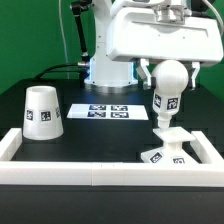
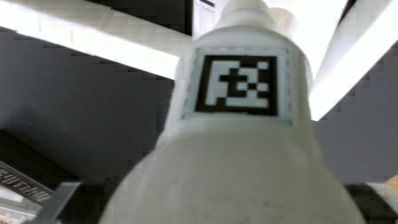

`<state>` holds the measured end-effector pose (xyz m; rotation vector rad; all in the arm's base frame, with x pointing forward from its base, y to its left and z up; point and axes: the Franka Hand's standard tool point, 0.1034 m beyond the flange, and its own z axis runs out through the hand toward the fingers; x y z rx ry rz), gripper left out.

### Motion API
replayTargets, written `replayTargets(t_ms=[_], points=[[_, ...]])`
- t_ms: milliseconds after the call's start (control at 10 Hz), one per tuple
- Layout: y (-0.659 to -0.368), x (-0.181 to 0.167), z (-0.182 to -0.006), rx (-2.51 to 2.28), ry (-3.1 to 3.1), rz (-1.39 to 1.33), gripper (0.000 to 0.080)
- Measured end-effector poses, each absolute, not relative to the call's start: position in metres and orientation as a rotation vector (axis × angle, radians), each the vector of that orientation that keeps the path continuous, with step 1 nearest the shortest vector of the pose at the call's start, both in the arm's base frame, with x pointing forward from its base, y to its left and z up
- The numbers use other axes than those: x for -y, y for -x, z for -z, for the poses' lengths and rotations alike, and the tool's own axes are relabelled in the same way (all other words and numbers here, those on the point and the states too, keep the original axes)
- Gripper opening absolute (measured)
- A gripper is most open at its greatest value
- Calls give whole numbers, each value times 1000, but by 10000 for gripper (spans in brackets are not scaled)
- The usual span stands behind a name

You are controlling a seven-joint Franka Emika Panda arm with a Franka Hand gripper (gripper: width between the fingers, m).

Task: Assemble lamp

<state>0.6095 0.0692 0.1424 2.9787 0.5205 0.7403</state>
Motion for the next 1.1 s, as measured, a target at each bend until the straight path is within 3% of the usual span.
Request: replayTargets(t_ms=[1100], points=[[-615, -83, -133, -539, -2985, -738, 576]])
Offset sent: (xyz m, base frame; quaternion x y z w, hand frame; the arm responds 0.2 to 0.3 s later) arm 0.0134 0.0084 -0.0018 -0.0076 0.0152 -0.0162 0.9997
